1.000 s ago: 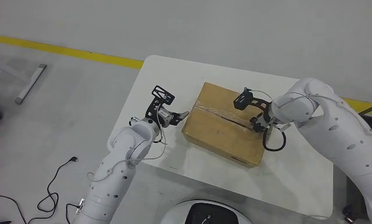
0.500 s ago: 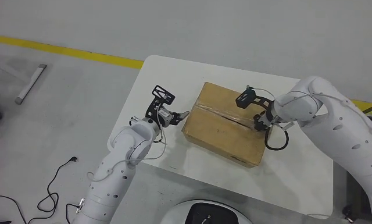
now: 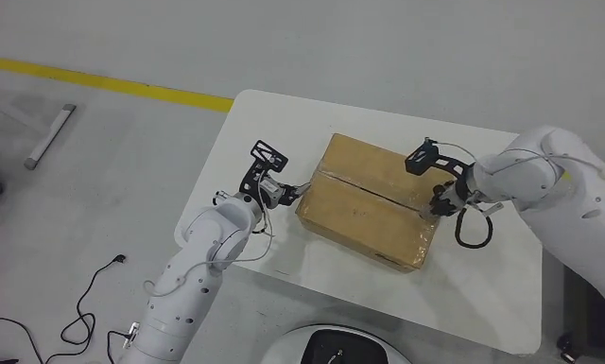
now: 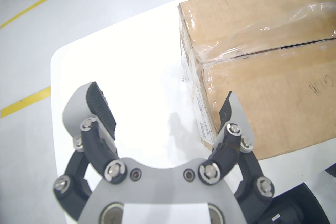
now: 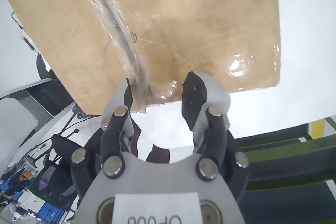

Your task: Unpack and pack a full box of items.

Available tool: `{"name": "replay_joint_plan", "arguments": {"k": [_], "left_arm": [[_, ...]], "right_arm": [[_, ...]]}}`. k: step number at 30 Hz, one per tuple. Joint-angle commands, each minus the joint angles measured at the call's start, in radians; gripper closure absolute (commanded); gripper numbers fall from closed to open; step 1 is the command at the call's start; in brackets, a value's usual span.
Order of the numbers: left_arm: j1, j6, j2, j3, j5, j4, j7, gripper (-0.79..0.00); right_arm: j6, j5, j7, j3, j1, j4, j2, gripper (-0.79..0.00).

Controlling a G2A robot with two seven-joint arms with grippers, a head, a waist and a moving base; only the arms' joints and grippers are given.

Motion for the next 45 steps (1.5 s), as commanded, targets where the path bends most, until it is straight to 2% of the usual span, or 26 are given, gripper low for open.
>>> {"name": "replay_joint_plan", "arguments": {"k": [1,3,5,6,7,8,9,10,11,12,15,17,19,22,27,32,37,41,42,43,44,45], "left_arm": [[0.001,0.002,0.000,0.003,0.000,-0.001,-0.001,-0.785],[0.002,0.002,0.000,0.005,0.000,-0.002,-0.002,-0.785],[0.003,0.002,0.000,0.006,0.001,-0.003,-0.002,-0.785],[0.003,0.002,0.000,0.006,0.001,-0.003,-0.001,-0.785],[0.003,0.004,0.000,0.006,0.001,-0.003,-0.001,-0.785],[0.004,0.004,0.000,0.006,0.001,-0.003,-0.001,-0.785],[0.004,0.005,0.000,0.007,0.001,-0.003,0.000,-0.785],[0.005,0.005,0.000,0.007,0.001,-0.003,0.000,-0.785],[0.005,0.004,0.000,0.008,0.002,-0.003,0.001,-0.785],[0.005,0.004,0.000,0.009,0.001,-0.002,-0.001,-0.785],[0.004,0.004,0.000,0.009,0.000,-0.002,-0.002,-0.785],[0.003,0.005,0.001,0.008,0.002,-0.001,-0.003,-0.785],[0.002,0.006,0.001,0.005,0.001,-0.001,-0.003,-0.785],[0.001,0.006,0.002,0.003,0.003,-0.002,-0.005,-0.785],[0.001,0.006,0.002,0.003,0.003,-0.002,-0.005,-0.785],[0.001,0.006,0.002,0.003,0.003,-0.002,-0.005,-0.785],[0.001,0.006,0.002,0.003,0.003,-0.002,-0.005,-0.785],[0.001,0.006,0.002,0.003,0.003,-0.002,-0.005,-0.785],[0.001,0.006,0.002,0.003,0.003,-0.002,-0.005,-0.785],[0.001,0.006,0.002,0.003,0.003,-0.002,-0.005,-0.785],[0.001,0.006,0.002,0.003,0.003,-0.002,-0.005,-0.785],[0.001,0.006,0.002,0.003,0.003,-0.002,-0.005,-0.785]], "right_arm": [[-0.009,0.038,0.000,0.040,-0.013,-0.010,0.018,-0.637],[-0.023,0.081,0.000,0.088,-0.030,-0.018,0.036,-0.674],[-0.040,0.124,-0.006,0.148,-0.051,-0.023,0.055,-0.643],[-0.053,0.151,-0.025,0.182,-0.065,-0.025,0.064,-0.616],[-0.075,0.179,-0.043,0.213,-0.086,-0.026,0.072,-0.560],[-0.098,0.206,-0.066,0.243,-0.107,-0.025,0.080,-0.471],[-0.125,0.237,-0.101,0.272,-0.130,-0.023,0.087,-0.425],[-0.157,0.275,-0.137,0.298,-0.158,-0.020,0.092,-0.459],[-0.191,0.316,-0.174,0.321,-0.186,-0.020,0.097,-0.585],[-0.227,0.358,-0.204,0.339,-0.216,-0.017,0.101,-0.643],[-0.335,0.460,-0.267,0.364,-0.295,-0.014,0.106,-0.517],[-0.402,0.513,-0.287,0.353,-0.329,-0.019,0.104,-0.416],[-0.430,0.534,-0.315,0.329,-0.343,-0.027,0.101,-0.449],[-0.448,0.488,-0.333,0.282,-0.332,-0.029,0.094,-0.486],[-0.425,0.393,-0.341,0.190,-0.272,-0.006,0.067,-0.413],[-0.372,0.333,-0.350,0.118,-0.212,0.016,0.037,-0.437],[-0.351,0.303,-0.339,0.048,-0.156,0.038,0.006,-0.376],[-0.326,0.274,-0.340,-0.009,-0.114,0.056,-0.022,-0.274],[-0.319,0.263,-0.337,-0.021,-0.104,0.062,-0.028,-0.135],[-0.308,0.248,-0.334,-0.033,-0.094,0.066,-0.034,-0.052],[-0.301,0.243,-0.338,-0.042,-0.086,0.070,-0.040,0.000],[-0.299,0.242,-0.340,-0.051,-0.079,0.074,-0.045,0.000]]}}
